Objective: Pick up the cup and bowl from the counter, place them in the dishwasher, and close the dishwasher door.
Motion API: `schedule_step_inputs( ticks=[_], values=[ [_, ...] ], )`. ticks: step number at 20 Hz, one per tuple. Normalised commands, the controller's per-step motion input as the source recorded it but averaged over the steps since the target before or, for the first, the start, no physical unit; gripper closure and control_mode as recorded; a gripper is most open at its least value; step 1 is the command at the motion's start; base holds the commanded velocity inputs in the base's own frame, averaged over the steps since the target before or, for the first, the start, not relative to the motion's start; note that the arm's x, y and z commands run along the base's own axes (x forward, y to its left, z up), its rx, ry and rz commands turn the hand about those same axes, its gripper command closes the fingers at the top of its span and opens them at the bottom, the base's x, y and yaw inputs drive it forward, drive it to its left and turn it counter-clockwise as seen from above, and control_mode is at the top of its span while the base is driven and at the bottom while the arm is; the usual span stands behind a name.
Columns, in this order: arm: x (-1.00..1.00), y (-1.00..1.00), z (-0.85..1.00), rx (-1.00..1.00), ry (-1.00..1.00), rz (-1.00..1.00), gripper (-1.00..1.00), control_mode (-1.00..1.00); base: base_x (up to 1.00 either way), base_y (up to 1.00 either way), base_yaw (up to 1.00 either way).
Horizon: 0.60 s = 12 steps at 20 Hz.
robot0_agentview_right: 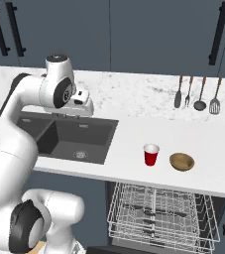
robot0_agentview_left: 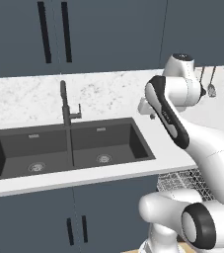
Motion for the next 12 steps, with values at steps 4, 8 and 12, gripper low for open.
schedule_step_inputs(
  ticks=[4,8,12],
  values=[
    [-0.12,-0.71,-0.06,0.02,0.00,0.00,-1.00,-1.00,0.00,0.00,0.00],
    [-0.23,-1.00,-0.29,0.00,0.00,0.00,-1.00,-1.00,0.00,0.00,0.00],
    [-0.06,-1.00,-0.34,-0.01,0.00,0.00,-1.00,-1.00,0.00,0.00,0.00]
  ],
)
